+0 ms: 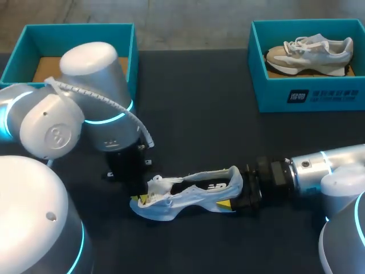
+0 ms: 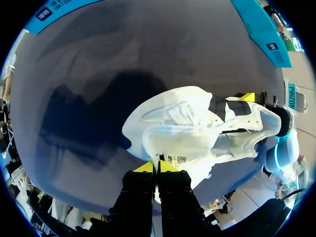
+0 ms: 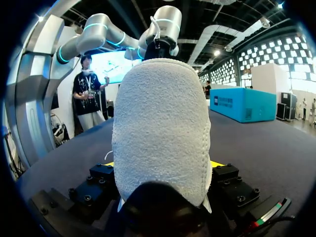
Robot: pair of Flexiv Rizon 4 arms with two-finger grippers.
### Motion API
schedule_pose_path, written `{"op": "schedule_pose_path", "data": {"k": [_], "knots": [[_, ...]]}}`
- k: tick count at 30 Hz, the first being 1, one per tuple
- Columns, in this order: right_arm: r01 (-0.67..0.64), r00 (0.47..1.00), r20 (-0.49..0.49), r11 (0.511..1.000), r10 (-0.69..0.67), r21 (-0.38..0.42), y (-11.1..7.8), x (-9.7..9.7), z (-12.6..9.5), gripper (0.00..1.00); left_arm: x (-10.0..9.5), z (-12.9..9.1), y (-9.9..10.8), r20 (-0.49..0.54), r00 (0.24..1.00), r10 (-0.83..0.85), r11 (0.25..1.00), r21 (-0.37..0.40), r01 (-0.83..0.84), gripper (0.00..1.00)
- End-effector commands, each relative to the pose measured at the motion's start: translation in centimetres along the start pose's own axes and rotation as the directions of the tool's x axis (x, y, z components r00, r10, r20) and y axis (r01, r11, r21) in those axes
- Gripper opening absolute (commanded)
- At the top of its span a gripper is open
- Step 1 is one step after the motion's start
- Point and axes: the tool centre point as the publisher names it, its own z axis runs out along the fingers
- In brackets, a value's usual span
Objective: Take the shoe out of the shoebox, open the shoe tongue, remove and reinsert the insole, then place the shoe into the shoebox
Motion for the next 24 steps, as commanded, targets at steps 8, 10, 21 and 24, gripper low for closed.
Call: {"op": "schedule_pose_path", "data": {"k": [8,10,21,24], "knots": [[-0.001,1.0,0.003,1.0,0.001,0.003,-0.2,-0.1,0.1,0.0,0.6,-2.5,0.4,-0.072,0.996,0.06,0.997,0.051,-0.056,0.61],[-0.001,1.0,0.003,1.0,0.001,0.003,-0.2,-0.1,0.1,0.0,1.1,-3.3,0.3,-0.064,0.995,0.081,0.995,0.067,-0.077,0.7],[-0.001,1.0,0.003,1.0,0.001,0.003,-0.2,-0.1,0.1,0.0,4.4,-9.1,-0.3,0.013,0.974,0.228,0.962,0.151,-0.227,0.8],[-0.001,1.0,0.003,1.0,0.001,0.003,-0.2,-0.1,0.1,0.0,5.3,-10.6,-0.5,0.028,0.961,0.275,0.948,0.156,-0.276,0.79]]}}
